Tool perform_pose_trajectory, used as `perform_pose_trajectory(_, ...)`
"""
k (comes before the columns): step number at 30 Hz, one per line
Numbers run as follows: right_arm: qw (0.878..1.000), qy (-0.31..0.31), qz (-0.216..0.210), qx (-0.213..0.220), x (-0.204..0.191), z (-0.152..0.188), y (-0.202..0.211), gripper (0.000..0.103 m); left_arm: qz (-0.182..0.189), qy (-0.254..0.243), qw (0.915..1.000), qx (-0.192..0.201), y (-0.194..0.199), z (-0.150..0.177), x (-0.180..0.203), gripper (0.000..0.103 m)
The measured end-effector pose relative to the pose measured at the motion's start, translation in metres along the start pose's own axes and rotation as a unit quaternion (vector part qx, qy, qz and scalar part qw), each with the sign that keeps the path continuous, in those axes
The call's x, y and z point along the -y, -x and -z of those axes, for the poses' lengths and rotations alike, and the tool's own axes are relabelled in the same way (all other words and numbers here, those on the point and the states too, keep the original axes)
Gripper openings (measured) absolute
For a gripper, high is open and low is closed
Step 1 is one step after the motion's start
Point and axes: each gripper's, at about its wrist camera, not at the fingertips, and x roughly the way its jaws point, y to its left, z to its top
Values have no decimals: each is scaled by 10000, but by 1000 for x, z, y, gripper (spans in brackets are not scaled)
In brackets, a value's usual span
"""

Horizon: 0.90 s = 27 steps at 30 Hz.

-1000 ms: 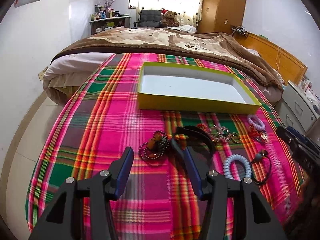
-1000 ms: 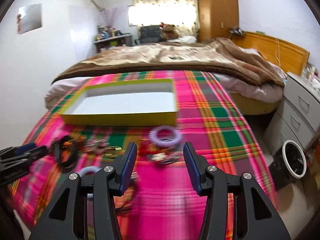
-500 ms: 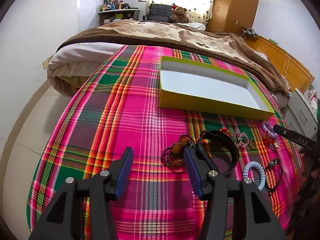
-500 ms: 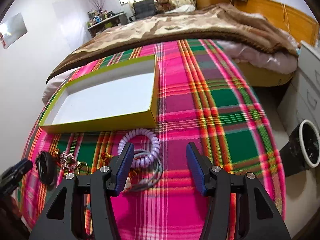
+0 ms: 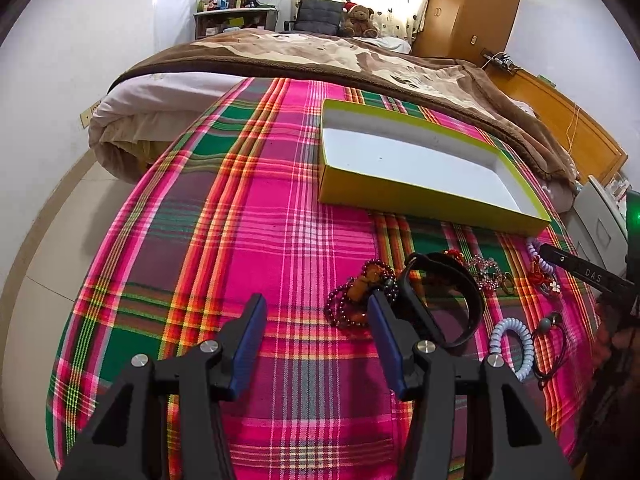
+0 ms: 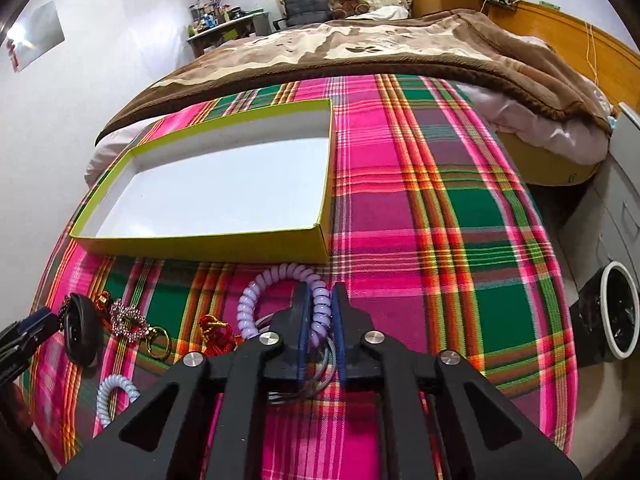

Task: Organize jewelry
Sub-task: 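Close the right gripper on the lavender coil hair tie while the left tool moves to the beaded bracelet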

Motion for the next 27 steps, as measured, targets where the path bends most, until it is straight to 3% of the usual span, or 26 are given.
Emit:
perform_pose_trajectory(11,9935,-433,-338,998,10,5,62,10,299,-5,9995,-89,2,3,-8,54)
perform_pose_trajectory(27,9916,-444,-498,1105,6,23,86,10,314,-629,9973,-208,-19,-10,17,55)
